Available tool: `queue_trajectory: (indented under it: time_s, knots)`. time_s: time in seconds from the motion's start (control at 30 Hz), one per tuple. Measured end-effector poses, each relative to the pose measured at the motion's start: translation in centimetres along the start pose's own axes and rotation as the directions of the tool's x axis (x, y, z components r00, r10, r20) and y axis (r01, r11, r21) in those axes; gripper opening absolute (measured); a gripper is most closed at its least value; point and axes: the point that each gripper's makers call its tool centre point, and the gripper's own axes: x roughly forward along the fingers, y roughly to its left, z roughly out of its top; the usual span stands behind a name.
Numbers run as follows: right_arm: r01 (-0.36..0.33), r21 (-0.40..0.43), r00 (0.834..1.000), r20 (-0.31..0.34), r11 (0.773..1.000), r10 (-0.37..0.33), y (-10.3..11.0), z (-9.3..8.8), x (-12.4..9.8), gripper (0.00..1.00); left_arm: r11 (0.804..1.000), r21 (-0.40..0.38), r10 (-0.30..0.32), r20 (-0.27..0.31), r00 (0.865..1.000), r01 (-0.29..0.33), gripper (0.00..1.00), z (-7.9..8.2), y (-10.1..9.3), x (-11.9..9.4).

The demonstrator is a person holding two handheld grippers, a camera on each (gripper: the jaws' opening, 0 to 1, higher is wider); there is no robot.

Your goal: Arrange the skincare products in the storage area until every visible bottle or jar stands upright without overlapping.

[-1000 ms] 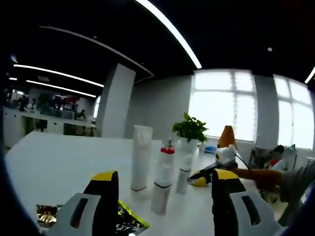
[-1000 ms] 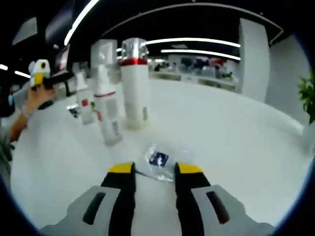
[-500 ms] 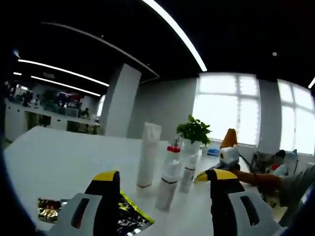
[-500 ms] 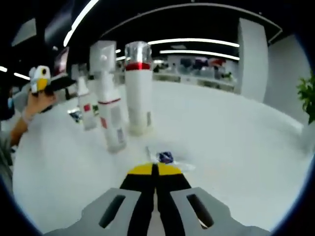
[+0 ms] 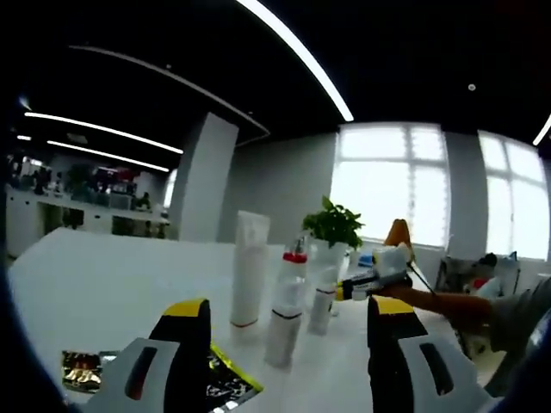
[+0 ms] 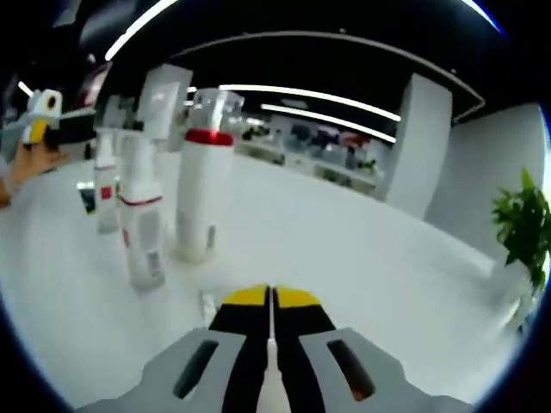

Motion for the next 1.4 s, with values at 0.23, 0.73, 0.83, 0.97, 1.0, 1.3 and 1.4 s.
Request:
queue_trajectory:
  time_s: [0.23, 0.73, 0.83, 0.97, 1.0, 1.3, 1.4]
  knots:
    - [-0.086, 0.036, 0.994, -0.07, 0.996, 0.089, 2.2, -1.5, 0.9, 0.0, 0.999, 0.035, 0.004, -0.042, 0.999, -0.002, 0.76, -1.2, 0.1, 0.1]
    - [-0.262, 0.119, 0.953, -0.122, 0.958, 0.276, 7.3, -1.9, -4.0, 0.0, 0.989, 0.126, -0.066, -0.118, 0.991, 0.08, 0.75, -3.6, -2.1, 0.6]
    - [-0.305, 0.139, 0.94, -0.113, 0.942, 0.321, 8.9, -1.6, -5.1, 0.0, 0.979, 0.16, -0.098, -0.158, 0.983, 0.124, 0.75, -4.9, -3.1, 0.8]
    - [-0.377, 0.15, 0.915, -0.096, 0.914, 0.393, 12.2, -1.0, -6.4, 0.0, 0.94, 0.196, -0.224, -0.266, 0.938, 0.28, 0.74, -7.2, -5.8, 0.7]
    - [-0.392, 0.151, 0.908, -0.092, 0.907, 0.408, 13.0, -0.9, -6.7, 0.0, 0.931, 0.205, -0.239, -0.278, 0.93, 0.301, 0.75, -7.5, -6.3, 0.8]
    - [-0.543, 0.166, 0.828, -0.057, 0.823, 0.558, 20.0, 1.0, -7.8, 0.0, 0.891, 0.26, -0.27, -0.352, 0.896, 0.371, 0.75, -9.8, -8.8, 0.9]
    - [-0.59, 0.175, 0.795, -0.047, 0.788, 0.605, 22.1, 1.6, -7.9, 0.0, 0.885, 0.259, -0.28, -0.367, 0.887, 0.386, 0.75, -10.1, -8.8, 0.8]
